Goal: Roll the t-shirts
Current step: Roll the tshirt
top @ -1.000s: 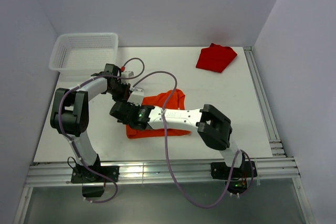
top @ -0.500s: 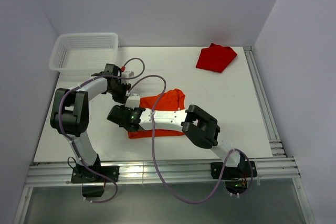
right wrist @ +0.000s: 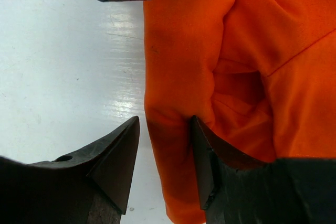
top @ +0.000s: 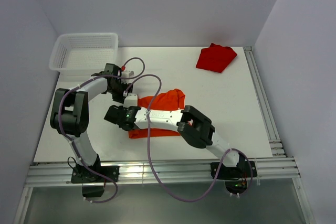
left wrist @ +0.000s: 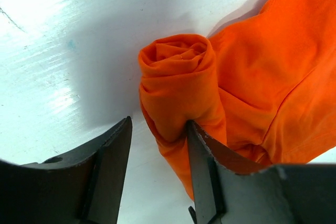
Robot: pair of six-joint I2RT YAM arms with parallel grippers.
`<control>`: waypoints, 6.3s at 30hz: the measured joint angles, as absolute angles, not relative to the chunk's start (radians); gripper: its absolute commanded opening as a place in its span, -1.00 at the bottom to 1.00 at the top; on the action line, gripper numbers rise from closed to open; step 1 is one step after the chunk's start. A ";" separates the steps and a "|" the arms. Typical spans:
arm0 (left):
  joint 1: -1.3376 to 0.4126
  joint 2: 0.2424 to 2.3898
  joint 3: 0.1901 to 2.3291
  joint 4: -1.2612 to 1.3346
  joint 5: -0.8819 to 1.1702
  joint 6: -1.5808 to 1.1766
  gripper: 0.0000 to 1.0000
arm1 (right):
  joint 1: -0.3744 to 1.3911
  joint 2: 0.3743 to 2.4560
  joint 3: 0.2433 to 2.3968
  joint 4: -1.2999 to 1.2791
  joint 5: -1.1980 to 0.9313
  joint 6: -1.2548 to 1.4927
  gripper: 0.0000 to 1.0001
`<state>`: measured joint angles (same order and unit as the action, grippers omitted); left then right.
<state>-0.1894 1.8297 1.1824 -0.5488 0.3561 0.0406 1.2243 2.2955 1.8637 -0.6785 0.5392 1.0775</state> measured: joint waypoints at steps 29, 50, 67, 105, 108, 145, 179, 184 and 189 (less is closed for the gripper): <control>-0.092 1.829 1.325 -0.620 0.402 0.066 0.09 | 1.155 2.115 1.483 -0.257 0.312 1.034 -0.56; -0.067 1.827 1.260 -0.632 0.471 0.088 0.11 | 1.015 2.057 0.910 0.763 -0.093 1.324 -0.56; -0.126 1.882 1.251 -0.603 0.515 0.047 -0.47 | 1.014 2.072 0.818 0.897 -0.067 1.501 -0.58; -0.260 1.863 1.264 -0.584 0.250 0.010 -0.64 | 1.162 1.938 1.423 -0.284 0.449 1.182 0.03; -0.262 1.863 1.264 -0.584 0.247 0.011 -0.64 | 1.167 1.962 1.467 -0.285 0.456 1.146 0.03; -0.256 1.863 1.370 -0.609 0.252 0.027 0.16 | 1.174 2.260 1.806 -0.620 0.518 1.089 0.05; -0.146 1.821 1.427 -0.679 0.355 0.068 0.19 | 1.145 2.171 1.630 -0.485 0.402 1.023 -0.70; -0.132 1.800 1.424 -0.680 0.374 0.072 0.19 | 1.098 2.068 1.402 -0.192 0.253 1.035 -0.70; -0.127 1.779 1.388 -0.682 0.384 0.087 0.19 | 1.042 1.998 1.184 0.119 0.112 1.118 -0.68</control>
<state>-0.1272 1.7794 1.3876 -0.6823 0.3836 0.0872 1.0416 1.9976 1.1835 0.1192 0.1116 1.1183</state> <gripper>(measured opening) 0.599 0.253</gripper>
